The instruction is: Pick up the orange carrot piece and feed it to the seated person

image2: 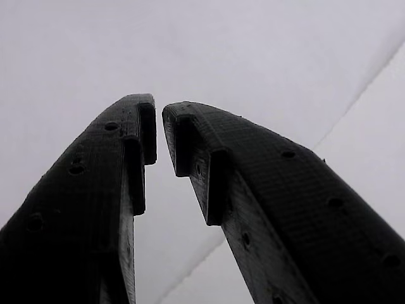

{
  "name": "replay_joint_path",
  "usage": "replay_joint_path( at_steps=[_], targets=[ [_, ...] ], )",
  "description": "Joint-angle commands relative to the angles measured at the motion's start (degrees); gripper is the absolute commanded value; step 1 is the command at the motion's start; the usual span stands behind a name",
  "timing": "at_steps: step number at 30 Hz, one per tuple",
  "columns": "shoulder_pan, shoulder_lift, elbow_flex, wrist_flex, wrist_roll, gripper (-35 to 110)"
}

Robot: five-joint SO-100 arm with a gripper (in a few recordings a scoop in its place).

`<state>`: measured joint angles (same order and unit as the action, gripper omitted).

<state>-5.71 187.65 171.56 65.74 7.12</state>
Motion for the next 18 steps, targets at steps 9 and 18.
replay_joint_path(
  at_steps=[9, 18],
  targets=[
    [0.1, 0.8, -3.6, 1.1, 0.4, -2],
    [0.3, 0.8, -3.6, 1.1, 0.4, -2]
  ],
)
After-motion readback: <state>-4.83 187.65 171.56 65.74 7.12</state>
